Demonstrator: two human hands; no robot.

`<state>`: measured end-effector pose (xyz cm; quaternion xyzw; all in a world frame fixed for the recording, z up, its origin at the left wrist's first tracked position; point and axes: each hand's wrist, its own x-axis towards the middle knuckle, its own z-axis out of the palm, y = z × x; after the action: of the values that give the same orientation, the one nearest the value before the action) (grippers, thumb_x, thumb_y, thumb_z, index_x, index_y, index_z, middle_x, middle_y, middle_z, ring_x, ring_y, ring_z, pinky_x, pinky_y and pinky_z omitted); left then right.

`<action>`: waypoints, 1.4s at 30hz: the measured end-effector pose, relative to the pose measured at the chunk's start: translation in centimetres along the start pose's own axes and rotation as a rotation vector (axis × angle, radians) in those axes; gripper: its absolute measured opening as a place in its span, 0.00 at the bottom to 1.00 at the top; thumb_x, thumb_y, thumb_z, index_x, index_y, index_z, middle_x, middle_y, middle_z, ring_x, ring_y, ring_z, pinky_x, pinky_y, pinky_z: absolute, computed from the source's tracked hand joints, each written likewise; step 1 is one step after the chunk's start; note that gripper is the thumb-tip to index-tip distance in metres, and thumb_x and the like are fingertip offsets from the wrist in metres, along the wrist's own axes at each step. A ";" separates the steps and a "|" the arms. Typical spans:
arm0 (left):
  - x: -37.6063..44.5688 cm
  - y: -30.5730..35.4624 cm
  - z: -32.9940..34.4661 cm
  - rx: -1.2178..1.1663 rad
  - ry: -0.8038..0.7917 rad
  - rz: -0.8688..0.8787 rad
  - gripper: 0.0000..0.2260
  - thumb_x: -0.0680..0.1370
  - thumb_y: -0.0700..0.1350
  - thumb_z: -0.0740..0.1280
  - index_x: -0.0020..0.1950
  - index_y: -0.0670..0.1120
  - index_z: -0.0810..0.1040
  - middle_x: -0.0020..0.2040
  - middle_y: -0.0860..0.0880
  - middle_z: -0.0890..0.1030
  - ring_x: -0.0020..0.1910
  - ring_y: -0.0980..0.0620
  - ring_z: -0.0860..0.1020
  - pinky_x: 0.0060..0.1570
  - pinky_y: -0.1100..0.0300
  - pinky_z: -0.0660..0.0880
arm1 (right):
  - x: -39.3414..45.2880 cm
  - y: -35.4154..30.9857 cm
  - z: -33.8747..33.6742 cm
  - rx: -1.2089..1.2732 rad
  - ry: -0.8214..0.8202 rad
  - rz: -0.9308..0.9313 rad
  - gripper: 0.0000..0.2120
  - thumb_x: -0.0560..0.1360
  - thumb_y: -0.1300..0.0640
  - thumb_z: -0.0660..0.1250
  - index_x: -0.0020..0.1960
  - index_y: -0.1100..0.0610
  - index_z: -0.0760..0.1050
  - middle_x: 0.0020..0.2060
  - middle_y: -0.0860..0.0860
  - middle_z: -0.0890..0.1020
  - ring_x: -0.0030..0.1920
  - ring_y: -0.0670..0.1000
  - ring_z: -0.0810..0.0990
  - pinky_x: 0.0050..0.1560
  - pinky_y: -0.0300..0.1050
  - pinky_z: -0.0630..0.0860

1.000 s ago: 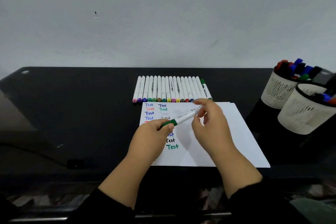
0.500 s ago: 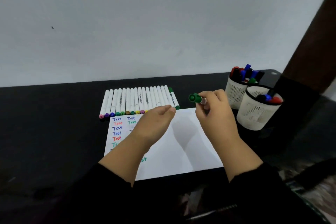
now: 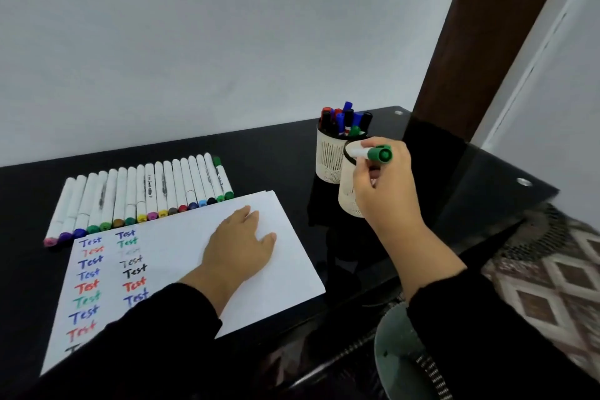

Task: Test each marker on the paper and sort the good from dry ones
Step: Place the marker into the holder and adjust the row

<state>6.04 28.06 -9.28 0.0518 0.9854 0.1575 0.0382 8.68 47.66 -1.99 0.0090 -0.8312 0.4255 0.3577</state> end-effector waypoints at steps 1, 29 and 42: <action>-0.1 -0.1 0.3 0.000 0.009 0.008 0.28 0.80 0.58 0.53 0.76 0.48 0.54 0.77 0.52 0.53 0.75 0.51 0.53 0.71 0.55 0.54 | 0.2 0.3 -0.1 -0.016 -0.010 0.005 0.08 0.78 0.62 0.62 0.53 0.51 0.68 0.54 0.47 0.69 0.58 0.52 0.75 0.49 0.35 0.77; -0.1 0.1 0.4 0.008 0.024 -0.040 0.28 0.80 0.56 0.53 0.77 0.47 0.51 0.77 0.53 0.51 0.75 0.52 0.51 0.72 0.56 0.53 | 6.8 1.1 -0.7 -0.497 -0.417 0.181 0.12 0.77 0.50 0.62 0.53 0.58 0.71 0.43 0.53 0.78 0.45 0.54 0.77 0.40 0.45 0.71; -0.3 0.4 0.2 0.060 -0.021 -0.071 0.28 0.80 0.57 0.51 0.77 0.48 0.49 0.77 0.52 0.49 0.75 0.51 0.51 0.72 0.55 0.53 | 6.7 0.2 -1.8 -0.504 -0.491 0.125 0.13 0.77 0.54 0.62 0.50 0.63 0.79 0.48 0.57 0.82 0.50 0.55 0.79 0.49 0.49 0.77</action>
<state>6.35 28.45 -9.29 0.0193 0.9905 0.1258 0.0524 4.68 51.08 2.59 -0.0285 -0.9702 0.2133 0.1113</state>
